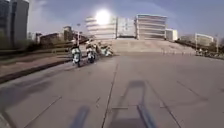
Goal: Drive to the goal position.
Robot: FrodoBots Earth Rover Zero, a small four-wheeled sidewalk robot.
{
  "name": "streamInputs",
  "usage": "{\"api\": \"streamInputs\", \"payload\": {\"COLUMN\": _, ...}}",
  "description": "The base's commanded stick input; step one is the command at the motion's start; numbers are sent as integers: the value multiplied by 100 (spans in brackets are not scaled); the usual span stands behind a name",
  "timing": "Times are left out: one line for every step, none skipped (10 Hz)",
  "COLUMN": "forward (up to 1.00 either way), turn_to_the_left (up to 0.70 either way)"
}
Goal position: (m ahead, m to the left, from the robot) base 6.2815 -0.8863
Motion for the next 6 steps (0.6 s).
{"api": "streamInputs", "payload": {"forward": 70, "turn_to_the_left": 0}}
{"api": "streamInputs", "payload": {"forward": 70, "turn_to_the_left": 0}}
{"api": "streamInputs", "payload": {"forward": 70, "turn_to_the_left": 0}}
{"api": "streamInputs", "payload": {"forward": 70, "turn_to_the_left": 0}}
{"api": "streamInputs", "payload": {"forward": 70, "turn_to_the_left": 0}}
{"api": "streamInputs", "payload": {"forward": 70, "turn_to_the_left": 2}}
